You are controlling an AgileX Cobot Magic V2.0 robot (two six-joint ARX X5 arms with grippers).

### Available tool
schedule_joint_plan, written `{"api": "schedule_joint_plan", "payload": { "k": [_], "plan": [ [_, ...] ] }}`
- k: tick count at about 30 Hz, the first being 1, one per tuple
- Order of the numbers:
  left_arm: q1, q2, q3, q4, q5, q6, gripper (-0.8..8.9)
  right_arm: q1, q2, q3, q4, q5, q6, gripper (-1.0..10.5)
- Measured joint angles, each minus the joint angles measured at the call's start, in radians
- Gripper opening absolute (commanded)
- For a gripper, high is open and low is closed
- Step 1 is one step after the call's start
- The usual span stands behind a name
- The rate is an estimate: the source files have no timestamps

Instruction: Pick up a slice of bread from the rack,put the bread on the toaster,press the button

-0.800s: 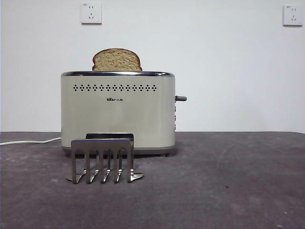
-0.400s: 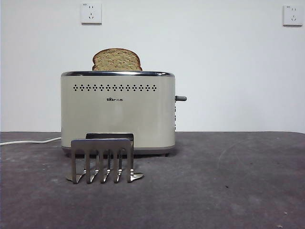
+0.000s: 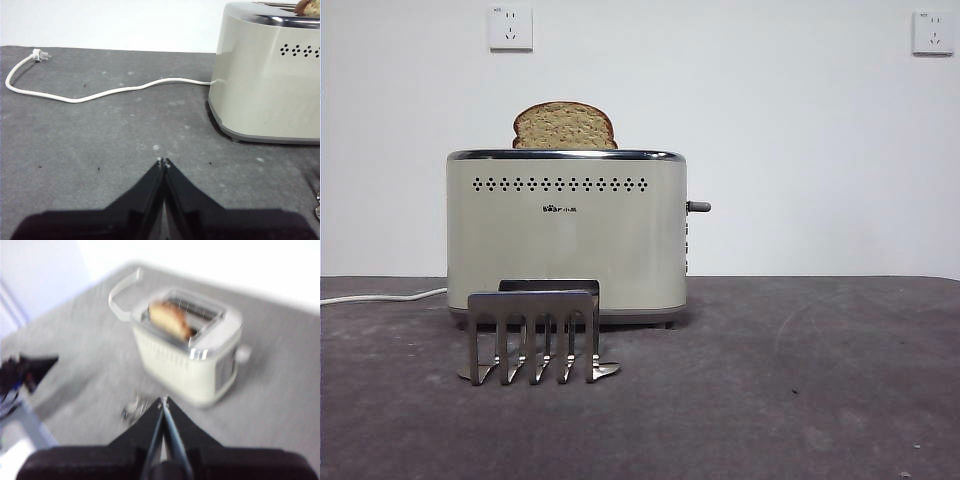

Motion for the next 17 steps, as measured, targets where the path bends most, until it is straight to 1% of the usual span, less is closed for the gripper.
{"api": "schedule_joint_plan", "payload": {
  "k": [4,9,13,17],
  "plan": [
    [0.000,0.000,0.000,0.000,0.000,0.000,-0.03,-0.035,-0.144,-0.177,0.178,0.015,0.014,0.0],
    [0.000,0.000,0.000,0.000,0.000,0.000,-0.03,-0.042,-0.327,-0.487,0.443,0.131,0.027,0.0],
    [0.000,0.000,0.000,0.000,0.000,0.000,-0.03,-0.042,-0.460,-0.736,0.645,0.209,0.075,0.0],
    [0.000,0.000,0.000,0.000,0.000,0.000,-0.03,-0.042,-0.578,-0.929,0.753,0.322,0.120,0.0]
  ]
}}
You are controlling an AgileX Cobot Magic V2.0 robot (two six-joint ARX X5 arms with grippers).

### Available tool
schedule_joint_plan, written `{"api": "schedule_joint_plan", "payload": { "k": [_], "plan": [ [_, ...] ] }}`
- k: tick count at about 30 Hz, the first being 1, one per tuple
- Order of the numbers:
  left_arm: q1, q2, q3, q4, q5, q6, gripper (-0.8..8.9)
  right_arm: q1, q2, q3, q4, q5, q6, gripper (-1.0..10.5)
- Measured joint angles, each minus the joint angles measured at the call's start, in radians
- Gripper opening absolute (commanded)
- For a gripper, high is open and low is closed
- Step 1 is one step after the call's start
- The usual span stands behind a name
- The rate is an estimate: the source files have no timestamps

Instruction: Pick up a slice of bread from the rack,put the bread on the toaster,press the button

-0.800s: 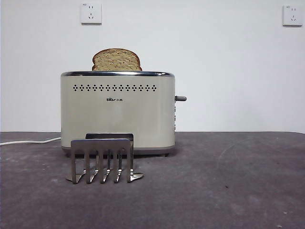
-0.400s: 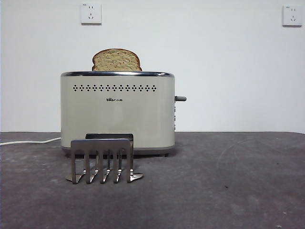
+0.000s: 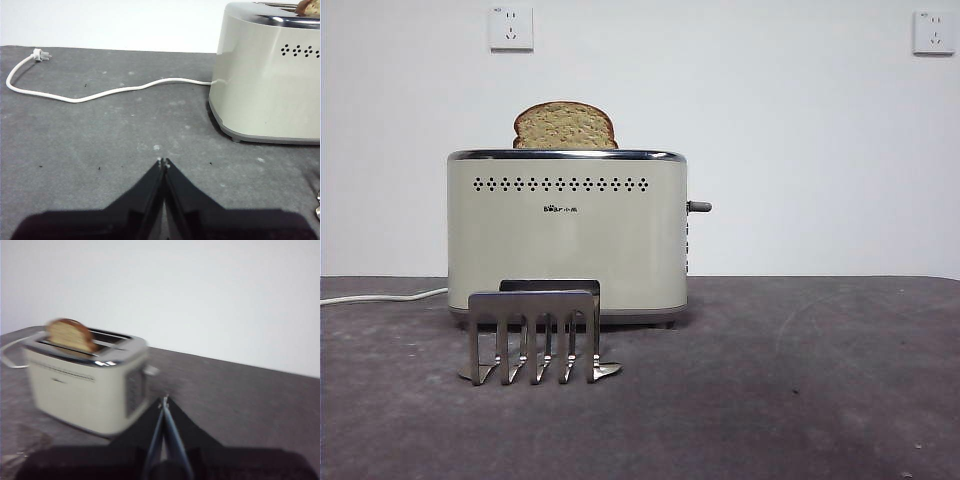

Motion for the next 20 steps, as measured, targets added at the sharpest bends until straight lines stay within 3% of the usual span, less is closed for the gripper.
{"api": "schedule_joint_plan", "payload": {
  "k": [7,12,20],
  "plan": [
    [0.000,0.000,0.000,0.000,0.000,0.000,-0.03,-0.003,-0.160,-0.245,0.031,0.087,0.033,0.0],
    [0.000,0.000,0.000,0.000,0.000,0.000,-0.03,-0.003,-0.248,-0.381,0.028,0.097,0.072,0.0],
    [0.000,0.000,0.000,0.000,0.000,0.000,-0.03,-0.003,-0.292,-0.431,0.017,0.119,0.116,0.0]
  ]
}}
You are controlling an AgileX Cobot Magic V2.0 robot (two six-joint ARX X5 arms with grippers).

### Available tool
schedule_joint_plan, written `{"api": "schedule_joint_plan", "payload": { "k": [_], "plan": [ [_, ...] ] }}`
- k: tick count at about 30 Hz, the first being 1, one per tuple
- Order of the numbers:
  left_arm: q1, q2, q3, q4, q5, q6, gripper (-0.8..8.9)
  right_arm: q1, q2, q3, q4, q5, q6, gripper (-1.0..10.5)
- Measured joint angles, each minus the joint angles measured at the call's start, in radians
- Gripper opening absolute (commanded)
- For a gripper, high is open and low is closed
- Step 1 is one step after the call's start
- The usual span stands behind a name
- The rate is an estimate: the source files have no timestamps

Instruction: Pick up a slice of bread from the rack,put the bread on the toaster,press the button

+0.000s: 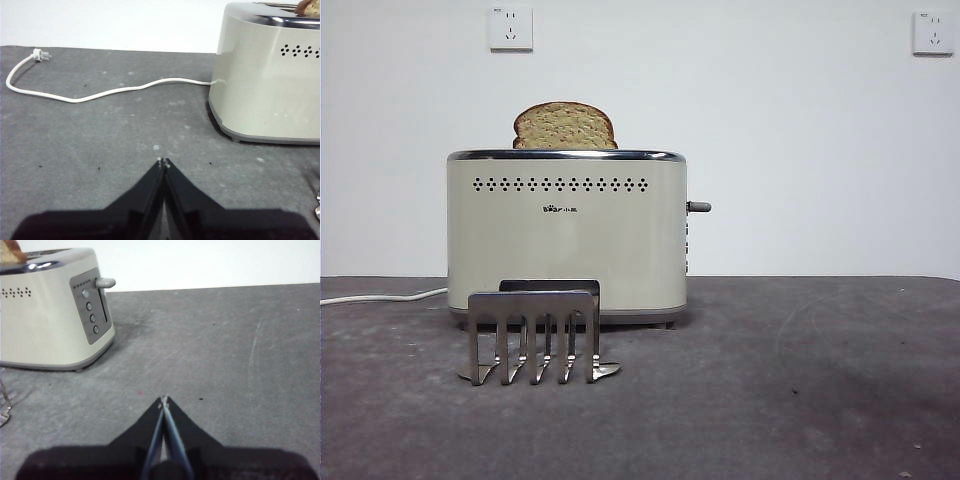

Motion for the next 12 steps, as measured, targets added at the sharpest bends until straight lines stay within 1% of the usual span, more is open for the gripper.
{"api": "schedule_joint_plan", "payload": {
  "k": [12],
  "plan": [
    [0.000,0.000,0.000,0.000,0.000,0.000,-0.03,0.000,0.000,0.000,0.000,0.000,0.029,0.0]
  ]
}}
